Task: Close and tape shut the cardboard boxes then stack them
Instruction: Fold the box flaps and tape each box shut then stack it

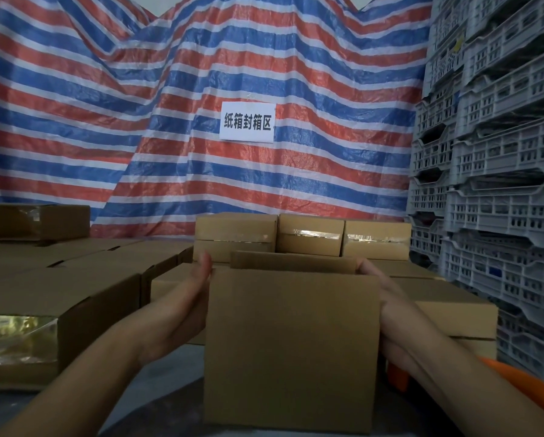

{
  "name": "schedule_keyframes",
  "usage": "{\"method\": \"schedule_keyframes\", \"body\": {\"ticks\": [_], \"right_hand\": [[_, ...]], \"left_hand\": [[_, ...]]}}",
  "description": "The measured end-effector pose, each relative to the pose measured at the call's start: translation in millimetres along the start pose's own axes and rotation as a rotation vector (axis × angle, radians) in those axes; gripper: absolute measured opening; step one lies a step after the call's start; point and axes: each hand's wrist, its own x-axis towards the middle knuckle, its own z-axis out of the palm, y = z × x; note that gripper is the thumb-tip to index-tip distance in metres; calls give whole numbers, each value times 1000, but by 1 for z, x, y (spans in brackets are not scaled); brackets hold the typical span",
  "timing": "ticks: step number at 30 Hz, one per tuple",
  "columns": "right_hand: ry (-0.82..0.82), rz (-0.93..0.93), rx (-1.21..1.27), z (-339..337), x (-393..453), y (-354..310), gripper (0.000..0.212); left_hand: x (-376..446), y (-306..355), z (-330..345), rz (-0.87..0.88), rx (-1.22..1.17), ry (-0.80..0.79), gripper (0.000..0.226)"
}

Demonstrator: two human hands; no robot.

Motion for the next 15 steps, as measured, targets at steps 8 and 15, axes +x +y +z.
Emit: {"method": "schedule_keyframes", "body": {"ticks": [8, 15], "right_hand": [[-48, -22, 25, 0, 2, 3, 21], [10, 49, 163, -10, 8, 9, 26]], "left_hand": [[2, 1, 7, 16, 23, 59, 44], [6, -1, 7, -30, 204, 122, 30]]}}
